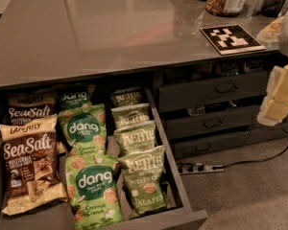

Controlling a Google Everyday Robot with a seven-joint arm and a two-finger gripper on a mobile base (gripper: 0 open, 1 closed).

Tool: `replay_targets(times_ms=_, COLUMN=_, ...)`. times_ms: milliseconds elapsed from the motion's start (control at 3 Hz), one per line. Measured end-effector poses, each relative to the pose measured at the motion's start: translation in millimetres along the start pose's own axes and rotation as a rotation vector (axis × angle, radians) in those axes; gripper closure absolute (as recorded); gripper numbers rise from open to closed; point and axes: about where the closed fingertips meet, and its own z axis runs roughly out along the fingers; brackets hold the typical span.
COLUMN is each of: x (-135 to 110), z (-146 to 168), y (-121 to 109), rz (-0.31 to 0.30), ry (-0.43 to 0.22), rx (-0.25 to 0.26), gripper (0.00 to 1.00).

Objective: Pick brown chip bag from top drawer and place on counter

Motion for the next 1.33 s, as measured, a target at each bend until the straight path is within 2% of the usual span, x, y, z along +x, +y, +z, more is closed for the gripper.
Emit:
replay_targets(times_ms=333, x=0, z=0, y=0, rz=0.0, ry=0.0, rx=0.0, gripper=0.0)
replay_targets(times_ms=667, x=-52, z=45, y=17, rz=-0.103, ry=-0.094, rx=-0.071, gripper=0.0)
replay_targets(times_ms=1000, x=-132, z=103, y=56, rz=-0.312, ry=-0.286, rx=-0.218, gripper=0.0)
replay_targets(times_ms=1333, x=-141, z=102, y=62, rz=-0.376, ry=-0.317, rx=-0.224, gripper=0.0)
